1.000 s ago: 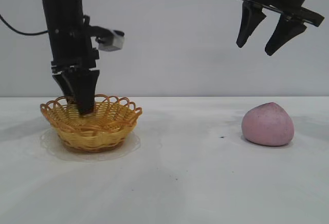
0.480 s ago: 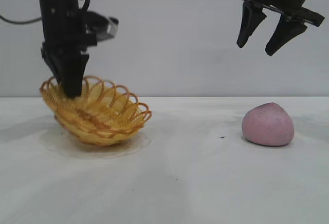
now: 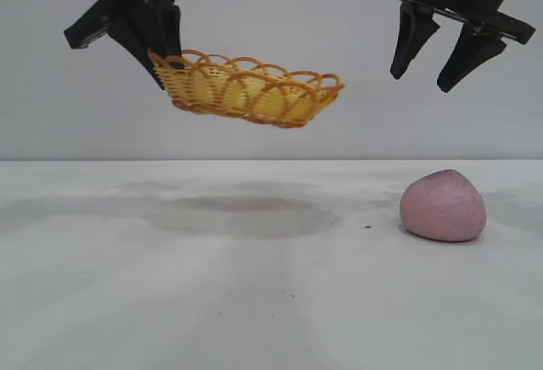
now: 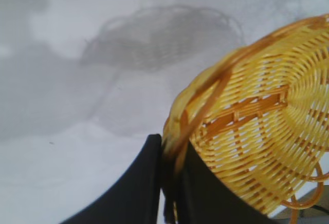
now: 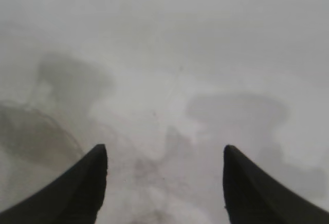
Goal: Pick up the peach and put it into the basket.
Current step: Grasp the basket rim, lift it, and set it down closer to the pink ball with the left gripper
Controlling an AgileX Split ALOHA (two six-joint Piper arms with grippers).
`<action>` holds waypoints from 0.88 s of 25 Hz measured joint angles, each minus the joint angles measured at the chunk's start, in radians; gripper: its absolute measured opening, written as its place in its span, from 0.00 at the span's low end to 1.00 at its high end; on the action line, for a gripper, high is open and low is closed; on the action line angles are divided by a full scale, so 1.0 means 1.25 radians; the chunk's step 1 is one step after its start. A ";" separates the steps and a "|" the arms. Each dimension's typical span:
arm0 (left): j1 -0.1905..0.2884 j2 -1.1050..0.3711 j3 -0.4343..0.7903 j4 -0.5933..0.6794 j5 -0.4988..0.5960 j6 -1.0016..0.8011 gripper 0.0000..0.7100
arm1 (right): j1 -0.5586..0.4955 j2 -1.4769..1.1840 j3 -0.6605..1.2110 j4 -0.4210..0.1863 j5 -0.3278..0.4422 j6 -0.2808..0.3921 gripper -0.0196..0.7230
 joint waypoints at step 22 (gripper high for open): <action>-0.078 -0.055 0.424 -0.224 -0.456 0.009 0.00 | 0.000 0.000 0.000 0.001 -0.005 0.000 0.64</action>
